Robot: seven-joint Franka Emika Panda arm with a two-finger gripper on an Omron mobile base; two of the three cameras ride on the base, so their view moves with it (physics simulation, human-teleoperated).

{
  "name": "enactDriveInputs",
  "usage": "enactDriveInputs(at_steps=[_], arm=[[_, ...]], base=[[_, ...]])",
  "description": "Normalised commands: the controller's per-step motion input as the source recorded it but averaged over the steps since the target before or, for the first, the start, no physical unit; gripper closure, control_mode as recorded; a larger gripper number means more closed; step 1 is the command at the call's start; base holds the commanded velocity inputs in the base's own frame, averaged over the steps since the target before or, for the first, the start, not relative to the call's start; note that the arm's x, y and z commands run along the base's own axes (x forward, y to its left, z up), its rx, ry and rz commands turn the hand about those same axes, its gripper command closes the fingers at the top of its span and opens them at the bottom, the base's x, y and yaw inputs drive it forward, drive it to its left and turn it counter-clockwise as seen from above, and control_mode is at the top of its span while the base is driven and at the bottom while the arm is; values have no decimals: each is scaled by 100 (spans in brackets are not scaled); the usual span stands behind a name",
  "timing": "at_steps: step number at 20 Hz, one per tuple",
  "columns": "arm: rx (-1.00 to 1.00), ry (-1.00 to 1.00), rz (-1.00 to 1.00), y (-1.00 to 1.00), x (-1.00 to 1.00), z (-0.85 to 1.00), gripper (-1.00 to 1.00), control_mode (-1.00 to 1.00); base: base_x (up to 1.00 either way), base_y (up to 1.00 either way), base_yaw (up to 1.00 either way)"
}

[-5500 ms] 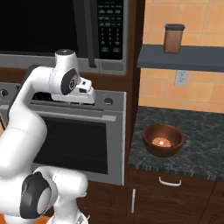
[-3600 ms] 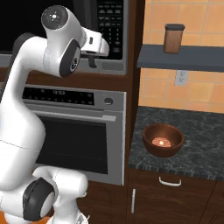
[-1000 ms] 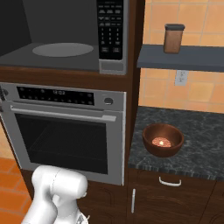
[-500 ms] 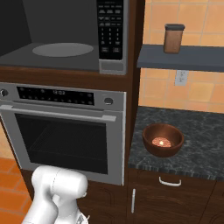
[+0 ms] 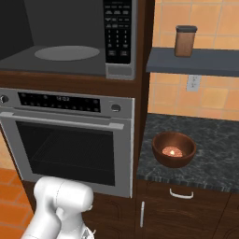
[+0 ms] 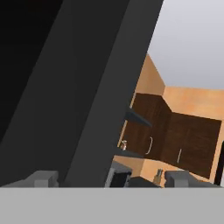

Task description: Open the microwave, place the bowl with waffle inside the microwave, then close the microwave door and turn it on.

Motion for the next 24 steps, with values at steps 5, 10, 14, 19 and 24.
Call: enactDriveInputs(at_steps=[5, 10, 14, 19, 24], arm=[[8, -8, -2, 16, -96, 20, -100, -100], [1, -3, 14, 25, -72, 6, -100, -100], [0, 0, 20, 35, -34, 0, -100, -100], [1, 1, 20, 39, -29, 0, -100, -100], [4, 1, 14, 37, -22, -4, -100, -100]], base=[[0, 0, 0], [0, 0, 0], [0, 0, 0], [0, 0, 0], [0, 0, 0]])
